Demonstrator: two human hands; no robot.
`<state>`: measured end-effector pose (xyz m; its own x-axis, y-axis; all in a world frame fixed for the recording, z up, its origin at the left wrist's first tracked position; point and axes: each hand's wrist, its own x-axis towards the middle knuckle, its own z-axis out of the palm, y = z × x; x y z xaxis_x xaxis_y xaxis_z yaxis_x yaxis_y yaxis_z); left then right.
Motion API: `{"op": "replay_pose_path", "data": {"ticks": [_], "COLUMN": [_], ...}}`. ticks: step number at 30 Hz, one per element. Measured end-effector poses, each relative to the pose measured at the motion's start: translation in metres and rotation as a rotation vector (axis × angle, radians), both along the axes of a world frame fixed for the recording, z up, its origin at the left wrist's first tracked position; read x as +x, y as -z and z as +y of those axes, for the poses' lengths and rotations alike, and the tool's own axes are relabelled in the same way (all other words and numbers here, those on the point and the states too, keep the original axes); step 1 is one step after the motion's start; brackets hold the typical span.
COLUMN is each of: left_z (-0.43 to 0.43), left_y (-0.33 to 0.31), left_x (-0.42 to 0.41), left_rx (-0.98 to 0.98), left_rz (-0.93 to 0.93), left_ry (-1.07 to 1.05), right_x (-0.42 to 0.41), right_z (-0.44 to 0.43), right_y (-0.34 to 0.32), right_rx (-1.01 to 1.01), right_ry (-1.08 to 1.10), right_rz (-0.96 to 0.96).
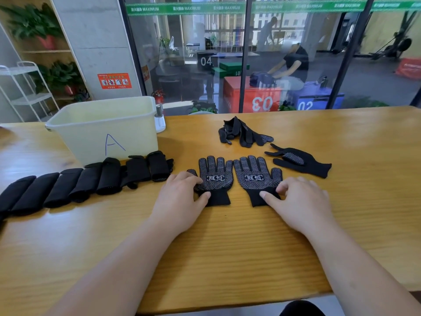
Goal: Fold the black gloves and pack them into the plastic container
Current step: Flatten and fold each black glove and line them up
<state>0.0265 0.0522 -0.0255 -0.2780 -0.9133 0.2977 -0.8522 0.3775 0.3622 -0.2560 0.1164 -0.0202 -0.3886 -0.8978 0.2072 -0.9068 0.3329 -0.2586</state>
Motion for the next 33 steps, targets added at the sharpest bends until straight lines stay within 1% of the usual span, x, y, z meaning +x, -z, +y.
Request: {"op": "replay_pose_path", "data": {"ticks": [4,7,11,16,18,21,24,26,30,33], "left_z": [-0.002,-0.002,0.000,0.001,0.002,0.003,0.004,0.003,-0.001,-0.001], "left_y": [0.001,0.002,-0.002,0.000,0.000,0.001,0.001,0.001,0.005,0.006], "left_x": [0.002,0.003,0.001,-0.001,-0.001,-0.002,-0.003,-0.003,-0.002,-0.003], "left_rx": [-0.013,-0.025,-0.055,-0.013,-0.008,-0.011,-0.010,-0.026,-0.062,-0.034], "left_rz": [0.008,0.022,0.037,-0.002,-0.009,-0.022,-0.031,-0.001,0.036,0.017], "left_ry": [0.001,0.023,0.108,0.216,0.238,0.287,0.352,0.367,0.339,0.379], "right_x": [-0.003,0.000,0.002,-0.002,-0.003,-0.001,0.006,0.012,0.020,0.024], "right_z": [0.001,0.001,0.001,-0.003,-0.007,-0.013,-0.015,-0.015,-0.012,-0.025], "right_y": [0.000,0.001,0.001,-0.010,-0.023,-0.051,-0.088,-0.115,-0.157,-0.168], "right_rx": [-0.034,-0.099,-0.194,-0.275,-0.320,-0.357,-0.410,-0.422,-0.379,-0.309], "right_ry": [-0.044,-0.090,-0.133,-0.197,-0.237,-0.318,-0.415,-0.506,-0.669,-0.723], "right_rz": [-0.120,-0.182,-0.247,-0.351,-0.356,-0.294,-0.339,-0.363,-0.386,-0.394]}}
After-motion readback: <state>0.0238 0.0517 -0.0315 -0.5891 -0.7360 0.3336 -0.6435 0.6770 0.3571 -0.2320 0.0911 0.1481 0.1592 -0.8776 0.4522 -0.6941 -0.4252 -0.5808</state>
